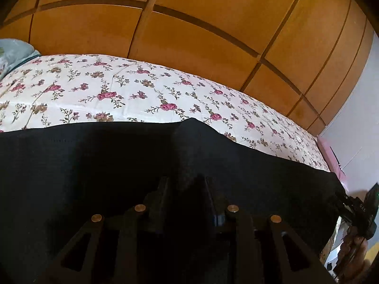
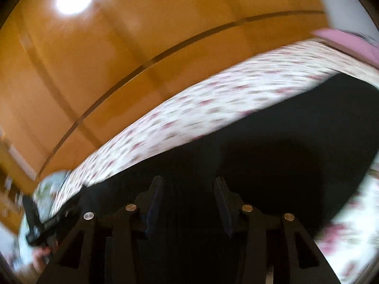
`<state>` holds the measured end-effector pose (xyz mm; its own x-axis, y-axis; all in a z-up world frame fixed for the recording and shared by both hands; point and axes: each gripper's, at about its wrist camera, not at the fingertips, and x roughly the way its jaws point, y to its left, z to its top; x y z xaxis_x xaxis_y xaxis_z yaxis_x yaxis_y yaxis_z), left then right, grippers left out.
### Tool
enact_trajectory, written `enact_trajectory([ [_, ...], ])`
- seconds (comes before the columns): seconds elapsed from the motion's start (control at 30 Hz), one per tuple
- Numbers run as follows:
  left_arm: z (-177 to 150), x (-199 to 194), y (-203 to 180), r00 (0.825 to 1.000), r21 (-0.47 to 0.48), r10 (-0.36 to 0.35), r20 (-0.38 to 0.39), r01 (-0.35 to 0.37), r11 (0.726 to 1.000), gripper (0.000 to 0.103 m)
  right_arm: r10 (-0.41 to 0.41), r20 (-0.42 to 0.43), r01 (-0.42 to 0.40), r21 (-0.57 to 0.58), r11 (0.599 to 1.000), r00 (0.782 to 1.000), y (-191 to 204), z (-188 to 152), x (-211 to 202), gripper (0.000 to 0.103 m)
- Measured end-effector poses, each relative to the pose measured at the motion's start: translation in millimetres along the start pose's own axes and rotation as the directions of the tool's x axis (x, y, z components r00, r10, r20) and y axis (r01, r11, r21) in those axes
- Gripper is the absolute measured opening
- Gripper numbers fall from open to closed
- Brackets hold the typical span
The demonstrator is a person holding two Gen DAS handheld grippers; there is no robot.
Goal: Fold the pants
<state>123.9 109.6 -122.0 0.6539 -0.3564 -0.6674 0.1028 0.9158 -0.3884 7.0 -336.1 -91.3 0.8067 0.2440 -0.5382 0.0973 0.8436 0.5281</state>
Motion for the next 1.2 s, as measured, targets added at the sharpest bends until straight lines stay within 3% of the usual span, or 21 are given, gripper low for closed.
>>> enact_trajectory([
  [0.17,-2,-1,1,1.0,-0.004,-0.003,0.007,0.003,1.0,0.029,-0.083,0.096,0.057,0.252,0.966,0.992,-89,14,-48,0.048],
  [0.3,-3,-1,2,1.0,-0.013,-0.011,0.008,0.011,1.0,0.029,-0.165,0.156,0.101,0.354,0.93,0.974,-135,23,-75,0.049],
  [0.33,-3,-2,2,1.0,-0.014,-0.012,0.008,0.013,1.0,0.029,-0.173,0.161,0.101,0.38,0.919,0.972,-144,25,-77,0.054],
  [0.4,-3,-1,2,1.0,-0.016,-0.014,0.007,0.014,1.0,0.029,-0.188,0.149,0.102,0.453,0.886,0.971,-167,26,-77,0.055],
  [0.57,-3,-1,2,1.0,-0.017,-0.014,0.006,0.014,1.0,0.029,-0.118,0.237,-0.047,0.59,0.806,0.964,-207,24,-76,0.052],
  [0.67,-3,-1,3,1.0,-0.021,-0.019,0.004,0.019,1.0,0.029,-0.115,0.263,-0.066,0.592,0.803,0.958,-214,29,-74,0.041],
  [0.93,-3,-1,7,0.999,-0.046,-0.047,0.006,0.047,0.998,0.03,-0.118,0.248,-0.037,0.542,0.84,0.962,-212,39,-69,0.026],
  [1.07,-2,-1,10,0.998,-0.06,-0.063,0.01,0.063,0.996,0.03,-0.123,0.266,-0.043,0.545,0.838,0.956,-201,45,-72,0.023],
  [1.2,-3,-1,13,0.996,-0.074,-0.084,0.016,0.085,0.994,0.03,-0.14,0.287,-0.016,0.48,0.877,0.948,-168,60,-85,0.023],
])
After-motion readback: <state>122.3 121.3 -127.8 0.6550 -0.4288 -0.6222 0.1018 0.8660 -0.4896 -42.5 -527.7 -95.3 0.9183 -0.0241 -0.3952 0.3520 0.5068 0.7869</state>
